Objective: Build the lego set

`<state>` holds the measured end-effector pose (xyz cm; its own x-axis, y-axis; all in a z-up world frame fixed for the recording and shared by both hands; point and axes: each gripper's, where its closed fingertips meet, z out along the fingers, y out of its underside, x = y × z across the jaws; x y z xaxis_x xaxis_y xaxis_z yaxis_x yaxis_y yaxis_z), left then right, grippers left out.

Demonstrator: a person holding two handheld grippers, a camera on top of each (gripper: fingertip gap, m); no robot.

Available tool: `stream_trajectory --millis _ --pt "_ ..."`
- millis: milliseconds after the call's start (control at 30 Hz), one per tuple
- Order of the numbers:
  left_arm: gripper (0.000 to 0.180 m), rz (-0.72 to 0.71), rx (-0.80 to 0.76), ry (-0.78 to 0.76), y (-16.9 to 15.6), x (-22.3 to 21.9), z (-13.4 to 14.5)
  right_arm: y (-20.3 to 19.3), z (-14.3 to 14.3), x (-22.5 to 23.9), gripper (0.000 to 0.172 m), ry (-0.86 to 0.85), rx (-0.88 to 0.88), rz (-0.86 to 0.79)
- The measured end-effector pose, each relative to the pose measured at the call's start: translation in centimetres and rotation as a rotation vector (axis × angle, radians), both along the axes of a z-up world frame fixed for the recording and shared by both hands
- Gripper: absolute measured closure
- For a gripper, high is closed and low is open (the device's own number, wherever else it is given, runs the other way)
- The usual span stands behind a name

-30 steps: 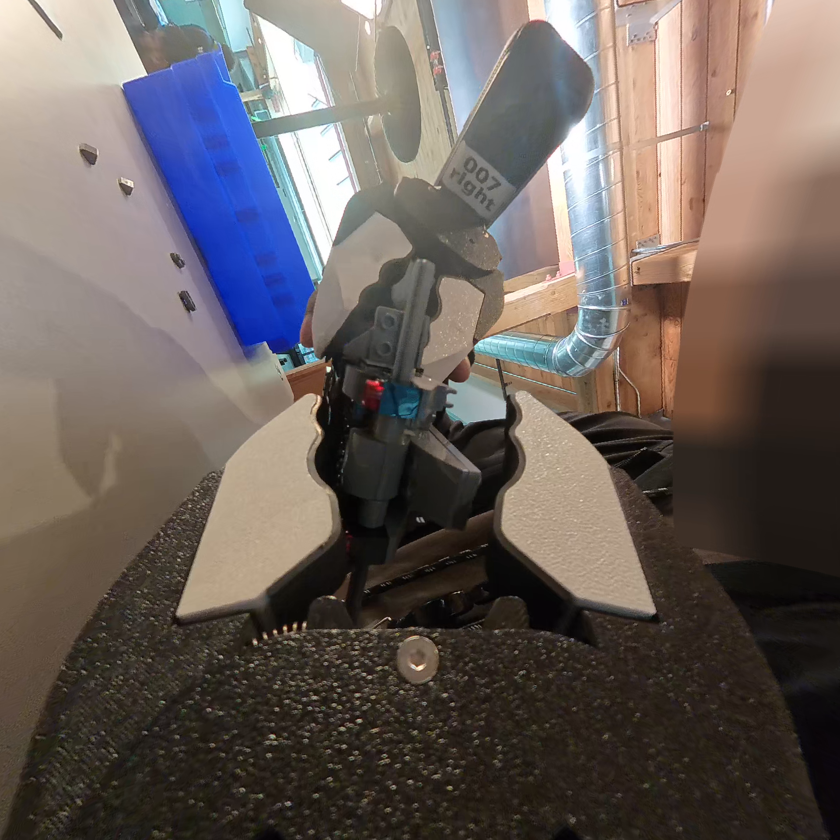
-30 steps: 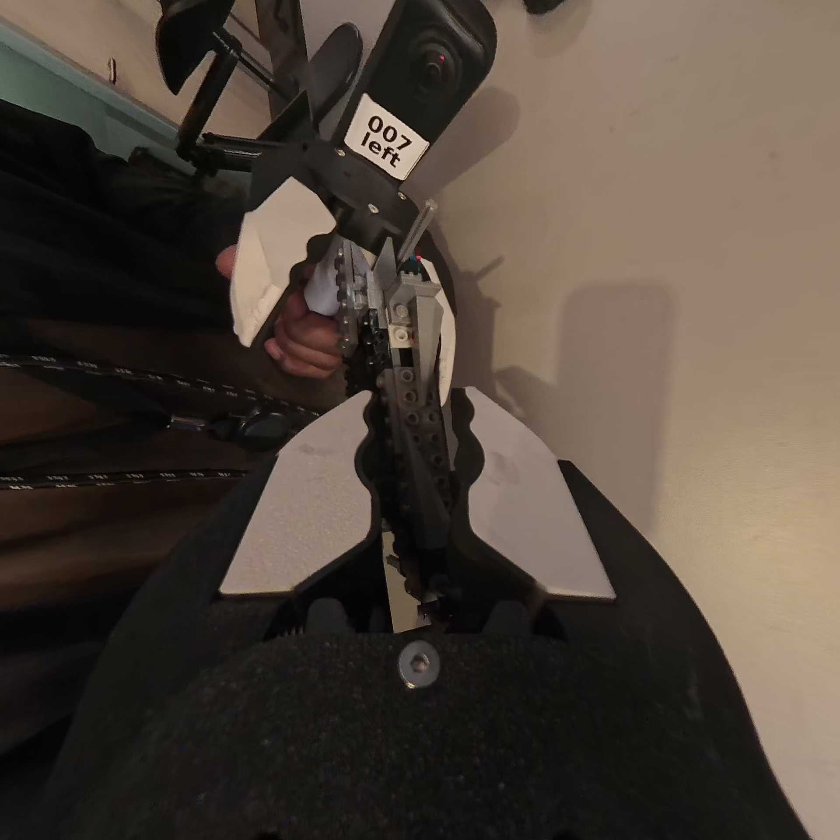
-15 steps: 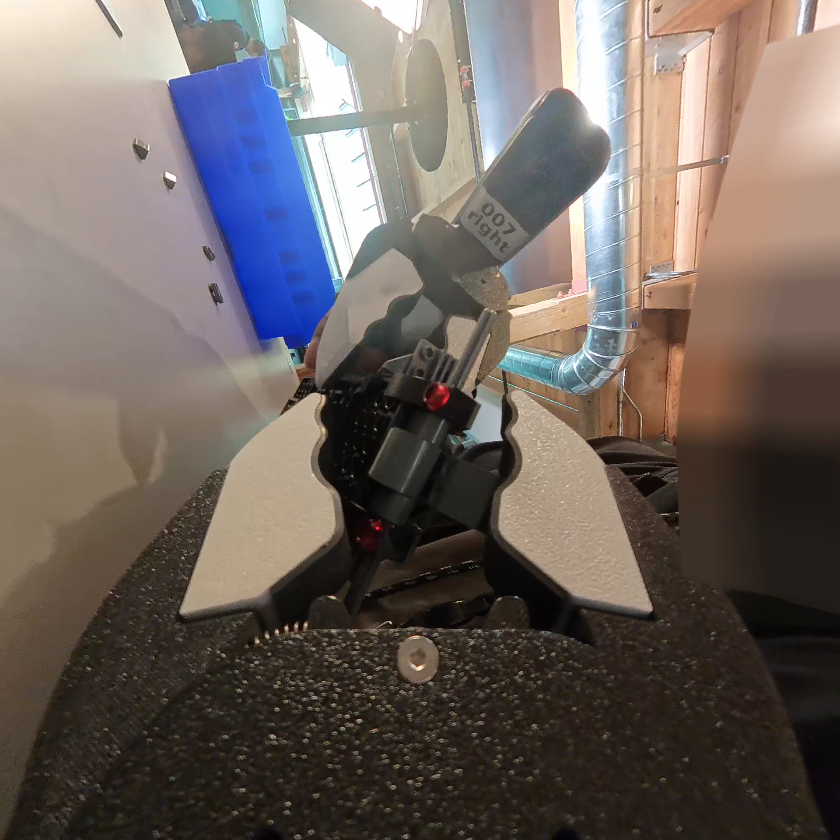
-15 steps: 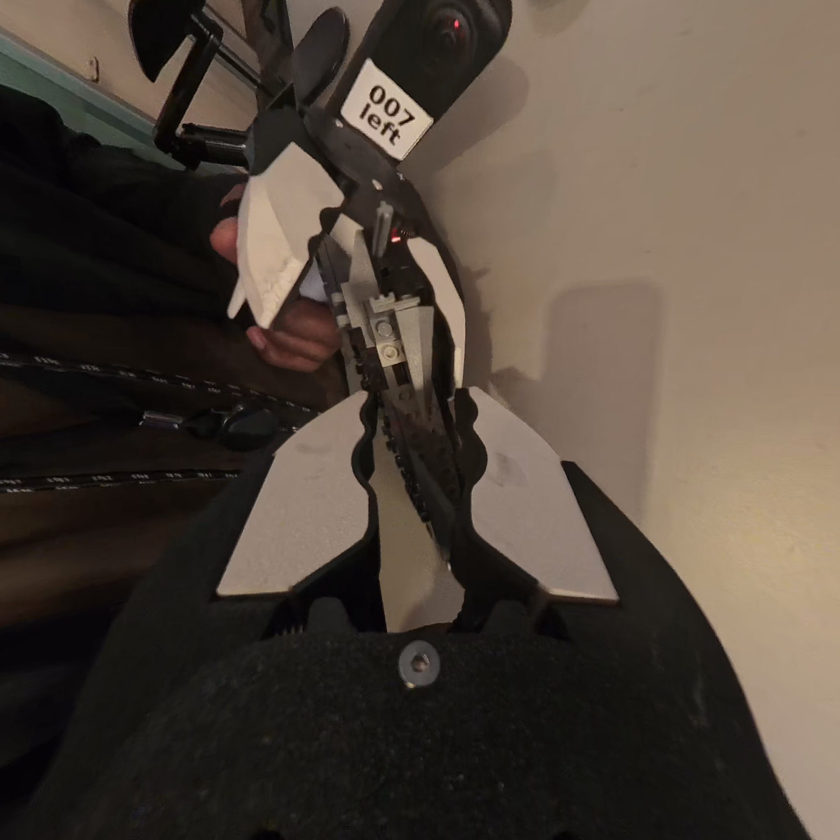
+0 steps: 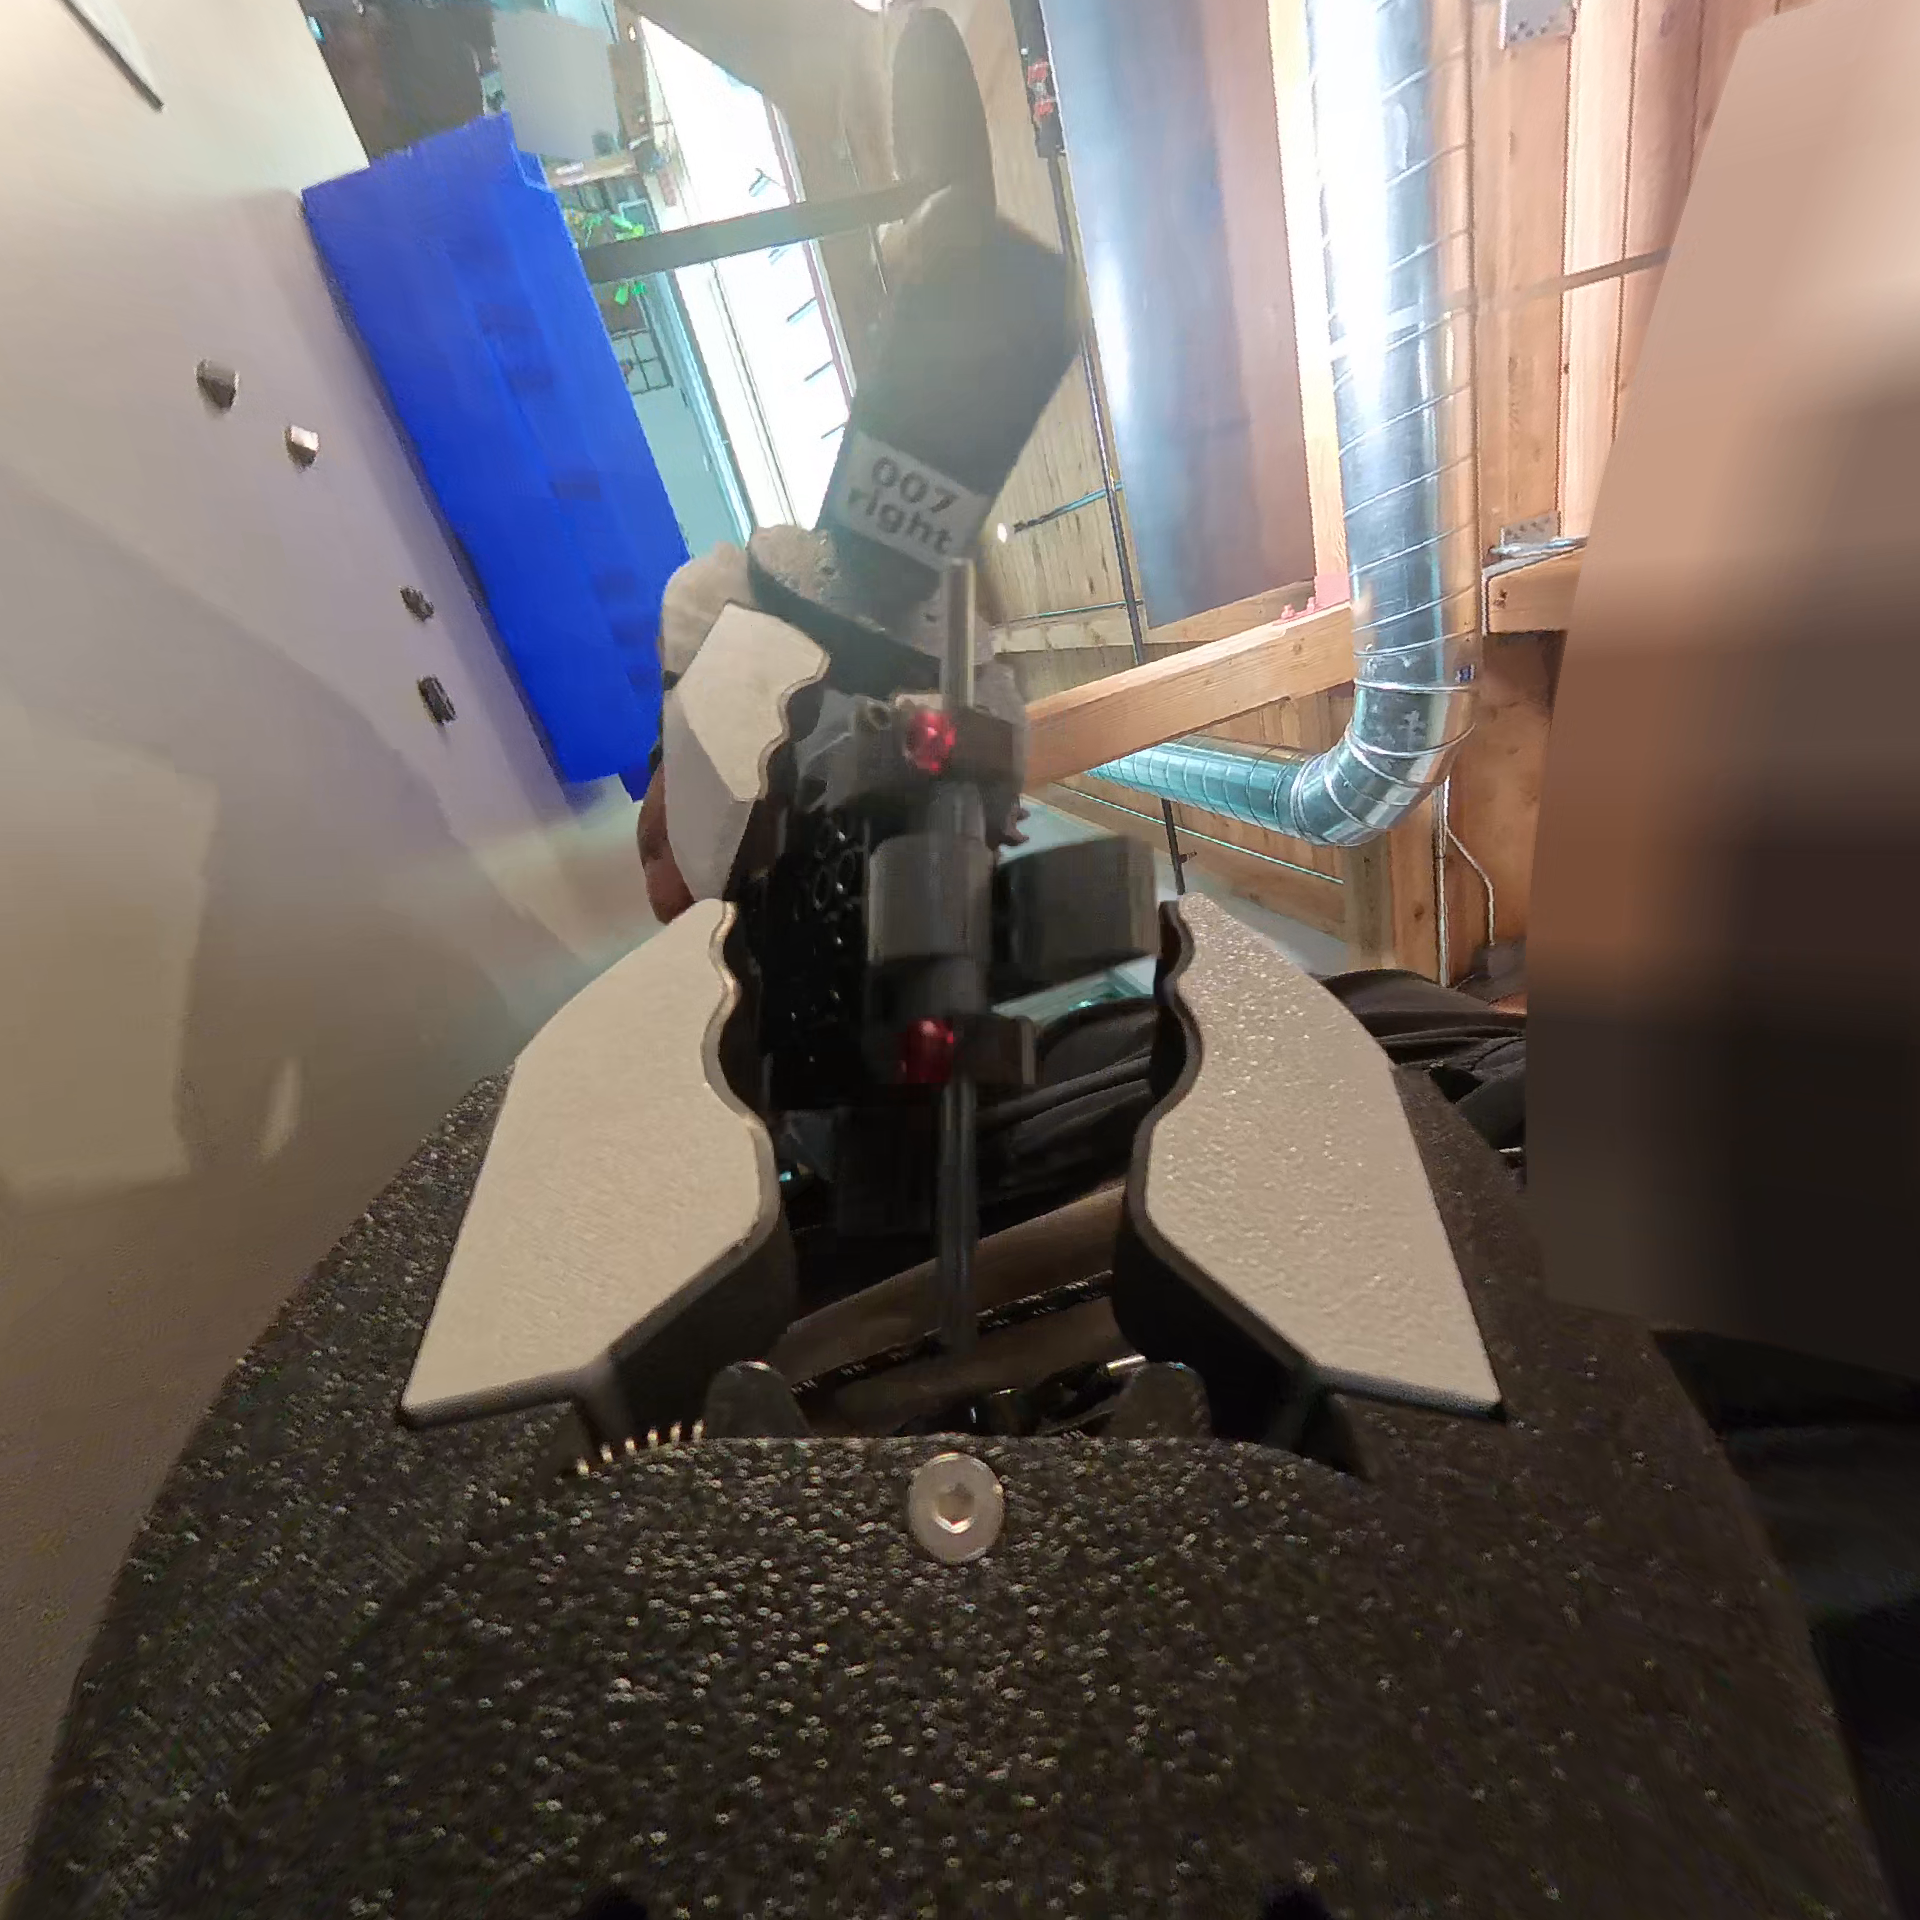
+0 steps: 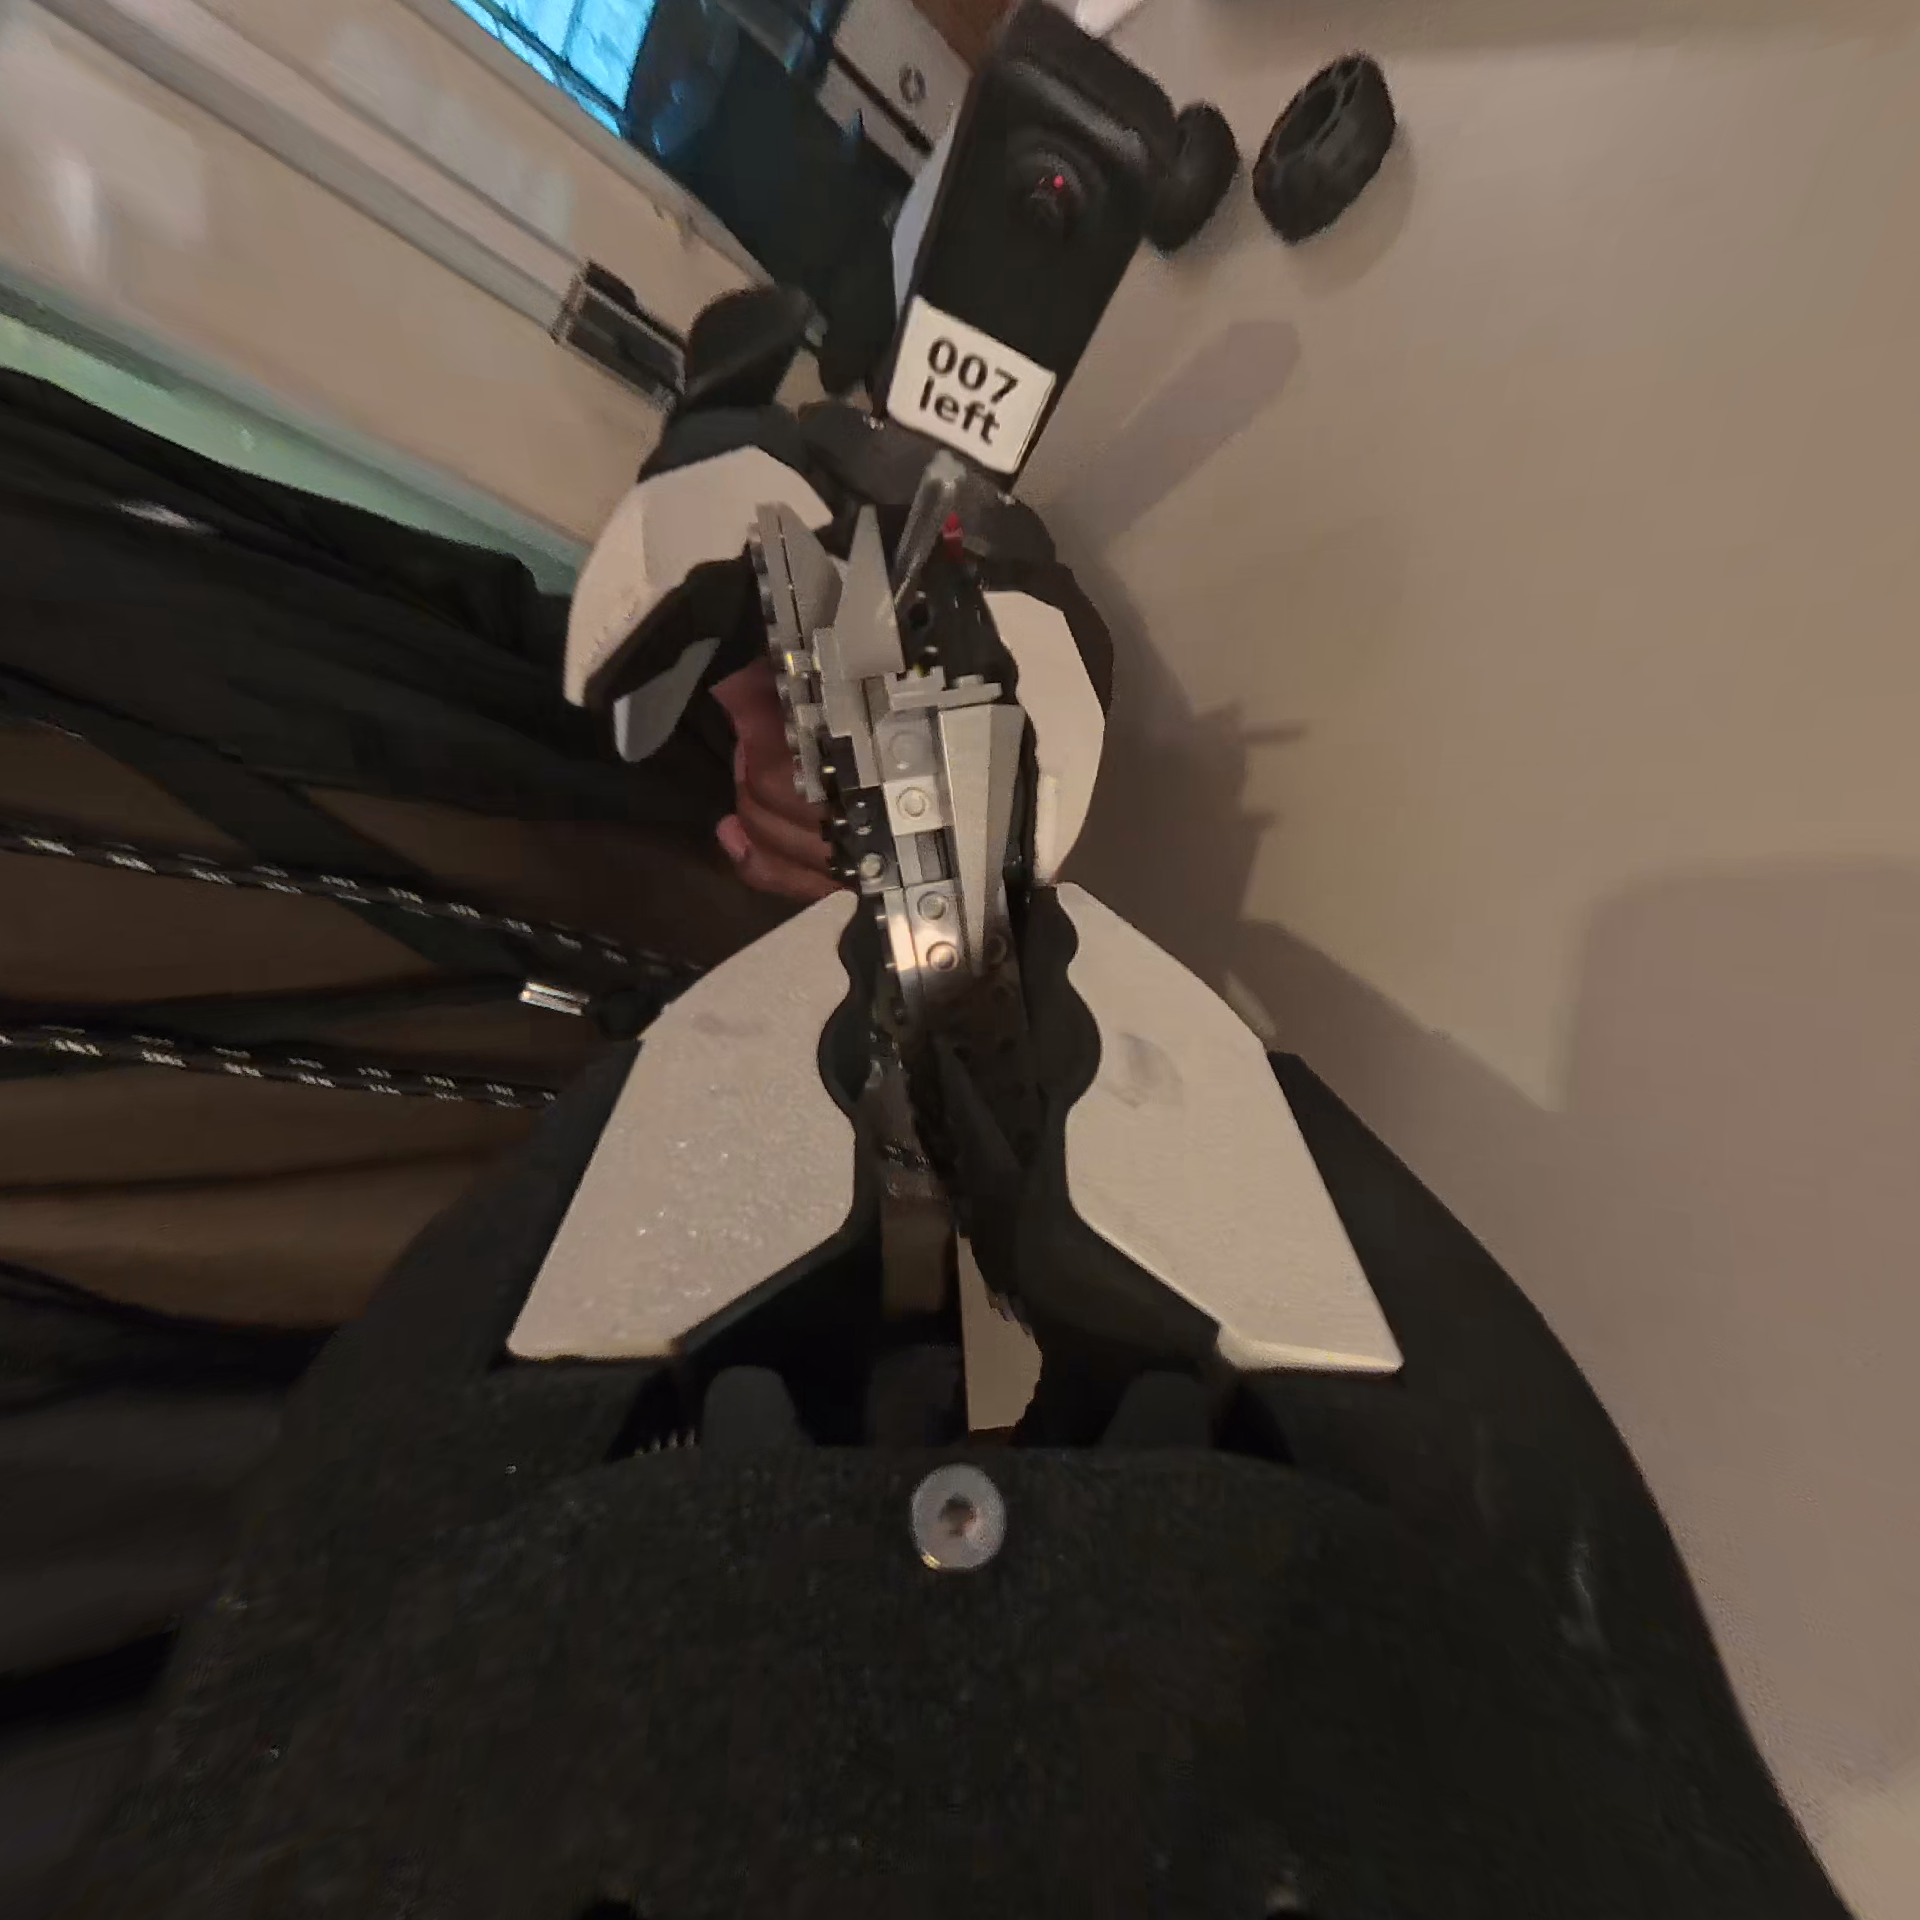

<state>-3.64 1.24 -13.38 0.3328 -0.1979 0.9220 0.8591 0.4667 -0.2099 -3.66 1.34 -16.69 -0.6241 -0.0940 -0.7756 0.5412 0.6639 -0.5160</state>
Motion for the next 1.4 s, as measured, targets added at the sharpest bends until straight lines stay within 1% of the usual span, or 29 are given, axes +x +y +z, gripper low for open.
stream_trajectory --millis 100,167,233,267,333,400,567,667,833,933,1000,1100,1167,1233,1300,1400 --pt "0.101 0.075 -0.019 0.049 -0.7 -0.6 0.6 -0.4 0.3 -1.0 0.144 -0.066 -0.052 -0.131" --pt "0.102 0.145 -0.078 0.086 -1.1 -1.2 0.4 -0.9 0.3 -1.7 0.144 -0.106 -0.078 -0.236" --pt "0.108 0.221 -0.161 0.115 -1.4 -2.0 0.0 -1.4 0.2 -2.1 0.145 -0.132 -0.105 -0.333" --pt "0.115 0.249 -0.192 0.133 -1.5 -2.2 -0.2 -1.7 0.3 -2.1 0.145 -0.141 -0.125 -0.370" --pt "0.121 0.274 -0.217 0.161 -1.7 -2.5 -0.1 -2.1 0.7 -2.1 0.144 -0.170 -0.169 -0.436" --pt "0.122 0.285 -0.220 0.176 -1.9 -2.6 0.1 -2.3 1.0 -2.4 0.144 -0.204 -0.201 -0.500" --pt "0.126 0.296 -0.237 0.216 -1.9 -2.7 0.3 -2.4 1.3 -2.4 0.144 -0.284 -0.284 -0.590" --pt "0.136 0.286 -0.302 0.257 -1.5 -2.6 0.1 -2.3 1.8 -2.4 0.144 -0.345 -0.342 -0.617" --pt "0.136 0.238 -0.363 0.290 -0.6 -2.1 0.1 -2.4 2.2 -1.7 0.144 -0.371 -0.384 -0.608" --pt "0.132 0.219 -0.364 0.274 -0.3 -2.0 0.2 -2.5 2.0 -1.4 0.144 -0.343 -0.371 -0.606" --pt "0.129 0.205 -0.351 0.253 -0.3 -2.0 0.2 -2.5 1.9 -1.4 0.144 -0.325 -0.362 -0.613" --pt "0.131 0.194 -0.302 0.207 -0.4 -1.9 0.3 -2.5 1.9 -1.2 0.143 -0.326 -0.359 -0.608" --pt "0.136 0.177 -0.244 0.153 -0.5 -2.0 0.2 -2.4 1.8 -1.0 0.143 -0.290 -0.343 -0.606" --pt "0.136 0.158 -0.163 0.111 -0.7 -1.9 0.4 -2.4 1.9 -0.8 0.143 -0.256 -0.332 -0.600" --pt "0.136 0.149 -0.115 0.091 -0.8 -1.8 0.4 -2.4 2.0 -0.7 0.142 -0.220 -0.323 -0.588" --pt "0.136 0.147 -0.135 0.107 -0.7 -1.7 0.2 -2.4 2.1 -0.6 0.135 -0.167 -0.315 -0.571"
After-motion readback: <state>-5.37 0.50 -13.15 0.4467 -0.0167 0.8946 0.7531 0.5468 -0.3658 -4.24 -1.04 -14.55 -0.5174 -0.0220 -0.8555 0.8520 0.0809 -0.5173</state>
